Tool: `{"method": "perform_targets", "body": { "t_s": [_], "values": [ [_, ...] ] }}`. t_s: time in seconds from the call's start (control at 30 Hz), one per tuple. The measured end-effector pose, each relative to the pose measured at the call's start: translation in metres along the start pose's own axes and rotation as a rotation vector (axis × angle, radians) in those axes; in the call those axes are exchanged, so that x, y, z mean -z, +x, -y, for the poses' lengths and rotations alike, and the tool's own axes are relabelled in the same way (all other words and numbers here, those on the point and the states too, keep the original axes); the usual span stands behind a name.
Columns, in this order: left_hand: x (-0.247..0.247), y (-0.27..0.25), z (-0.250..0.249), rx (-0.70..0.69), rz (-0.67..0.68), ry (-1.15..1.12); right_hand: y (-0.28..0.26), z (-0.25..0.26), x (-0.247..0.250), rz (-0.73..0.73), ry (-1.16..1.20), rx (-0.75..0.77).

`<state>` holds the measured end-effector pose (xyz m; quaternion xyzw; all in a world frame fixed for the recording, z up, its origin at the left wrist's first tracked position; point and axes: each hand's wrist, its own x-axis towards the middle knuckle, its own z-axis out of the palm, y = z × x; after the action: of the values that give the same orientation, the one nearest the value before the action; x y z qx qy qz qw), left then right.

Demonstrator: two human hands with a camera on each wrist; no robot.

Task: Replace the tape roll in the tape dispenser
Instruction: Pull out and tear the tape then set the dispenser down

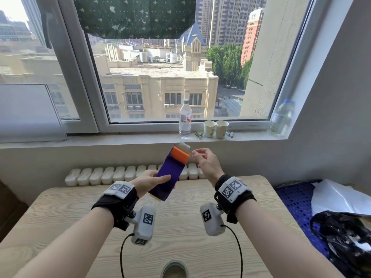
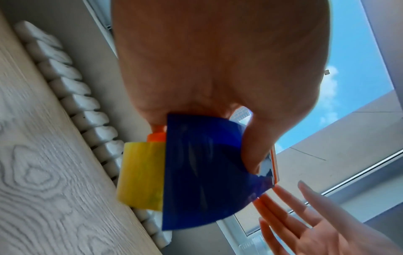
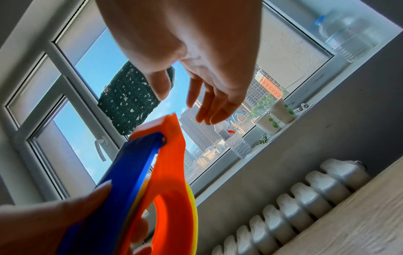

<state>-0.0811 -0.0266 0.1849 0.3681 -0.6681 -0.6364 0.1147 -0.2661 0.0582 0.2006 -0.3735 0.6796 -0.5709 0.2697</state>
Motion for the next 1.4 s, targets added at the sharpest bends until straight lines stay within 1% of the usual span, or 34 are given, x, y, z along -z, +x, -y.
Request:
{"method": "perform_targets", "body": {
  "t_s": [0.13,0.37,0.57,0.77,0.87,1.0,1.13,1.2,1.27,1.4],
  "values": [
    [0.003,-0.004,-0.005,0.037,0.092,0.071,0.01,0.007,-0.002,0.048,-0.016,-0.04],
    [0.012,-0.004,-0.007,0.074,0.116,0.162,0.017,0.015,0.003,0.068,0.047,-0.013],
    [0.019,-0.002,-0.008,0.088,0.087,0.256,0.02,0.016,0.008,0.11,-0.044,0.009],
    [0.02,-0.003,-0.01,0.099,0.095,0.344,0.023,0.014,0.01,0.17,-0.241,-0.01],
    [0.02,-0.002,-0.011,0.095,0.068,0.393,0.025,0.013,0.008,0.181,-0.292,-0.013],
    [0.018,0.0,-0.012,0.057,0.023,0.438,0.023,0.013,0.001,0.165,-0.392,0.043],
    [0.016,0.001,-0.015,0.025,-0.033,0.464,0.025,0.011,-0.001,0.117,-0.328,0.007],
    [0.015,0.002,-0.016,0.019,-0.053,0.484,0.024,0.011,-0.001,0.102,-0.313,0.015],
    [0.015,0.002,-0.018,0.017,-0.071,0.492,0.023,0.012,0.0,0.091,-0.328,0.055],
    [0.015,0.004,-0.018,0.026,-0.107,0.497,0.017,0.012,-0.003,0.06,-0.449,0.163]
  ]
}}
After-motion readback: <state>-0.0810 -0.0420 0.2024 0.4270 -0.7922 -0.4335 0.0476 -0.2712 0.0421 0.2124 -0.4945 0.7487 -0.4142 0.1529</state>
